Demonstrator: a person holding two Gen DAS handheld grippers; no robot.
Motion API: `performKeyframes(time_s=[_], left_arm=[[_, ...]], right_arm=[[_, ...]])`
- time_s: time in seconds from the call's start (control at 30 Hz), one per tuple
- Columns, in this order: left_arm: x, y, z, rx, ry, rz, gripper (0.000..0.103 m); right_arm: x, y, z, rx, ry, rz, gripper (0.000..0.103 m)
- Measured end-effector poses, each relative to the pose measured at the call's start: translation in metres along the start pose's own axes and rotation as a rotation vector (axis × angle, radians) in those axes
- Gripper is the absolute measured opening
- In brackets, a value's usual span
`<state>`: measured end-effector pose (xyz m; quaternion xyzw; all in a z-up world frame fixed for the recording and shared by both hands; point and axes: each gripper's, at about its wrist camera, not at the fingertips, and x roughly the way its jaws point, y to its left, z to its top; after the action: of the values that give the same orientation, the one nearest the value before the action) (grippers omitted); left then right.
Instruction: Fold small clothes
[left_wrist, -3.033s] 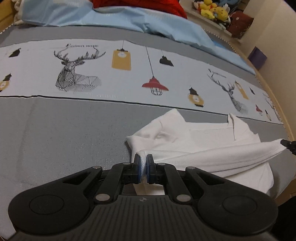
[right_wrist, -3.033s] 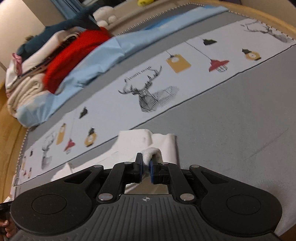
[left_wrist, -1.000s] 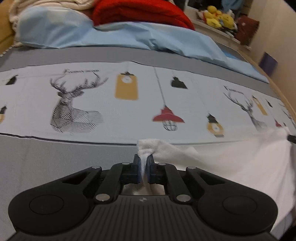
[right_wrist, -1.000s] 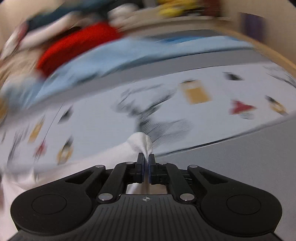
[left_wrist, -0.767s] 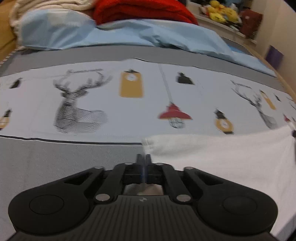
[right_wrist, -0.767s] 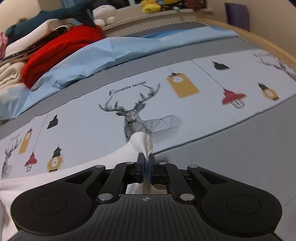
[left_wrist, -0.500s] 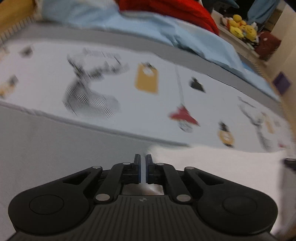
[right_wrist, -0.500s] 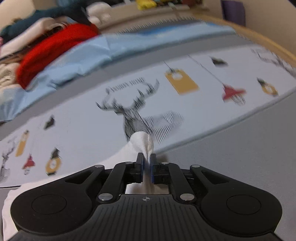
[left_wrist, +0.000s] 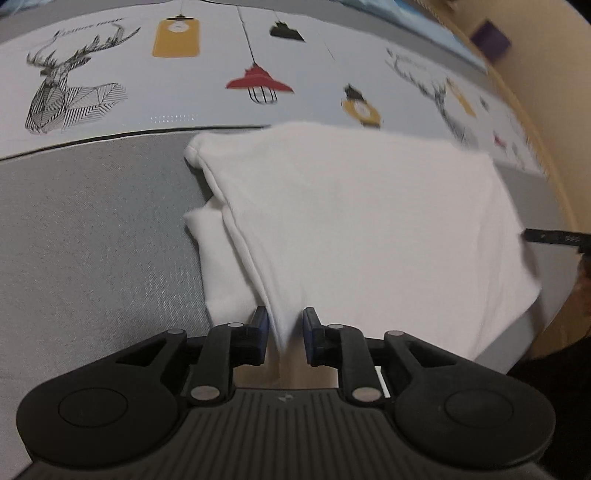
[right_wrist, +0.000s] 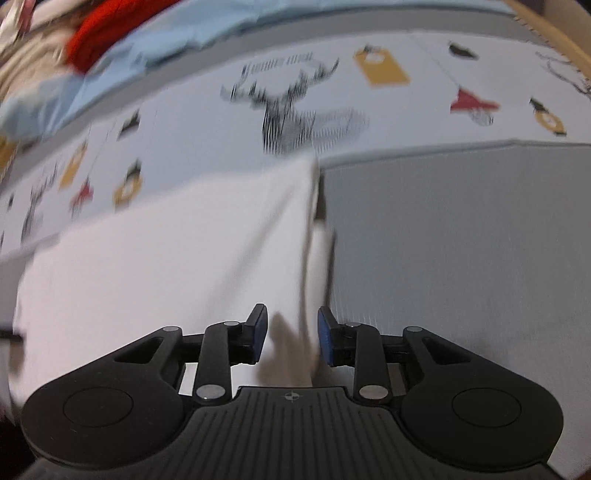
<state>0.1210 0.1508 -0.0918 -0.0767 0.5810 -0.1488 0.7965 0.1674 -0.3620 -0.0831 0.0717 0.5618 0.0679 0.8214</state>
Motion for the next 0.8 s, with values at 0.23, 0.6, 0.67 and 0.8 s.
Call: performKeyframes(time_s=[0.23,0.6,0.67,0.8], left_arm=[[-0.036,0.010,-0.025,-0.065,-0.123,-0.019,0.004],[-0.041,0.007,-0.060,-0.088,-0.040,-0.009,0.030],[-0.031,0.001,-0.061,-0.065,0.001,0.008,0.030],[-0.013,-0.011,-0.067,-0.012,0.073,0.066,0.012]], right_arm=[[-0.011,0.002,-0.046,-0.099,0.082,-0.001,0.032],[-0.020,-0.002,-0.062,-0.130,0.103,-0.027,0.015],[-0.022,-0.003,-0.064,-0.139,0.108,-0.022,0.015],[-0.018,0.002,-0.067,-0.186,0.133,-0.045,0.014]])
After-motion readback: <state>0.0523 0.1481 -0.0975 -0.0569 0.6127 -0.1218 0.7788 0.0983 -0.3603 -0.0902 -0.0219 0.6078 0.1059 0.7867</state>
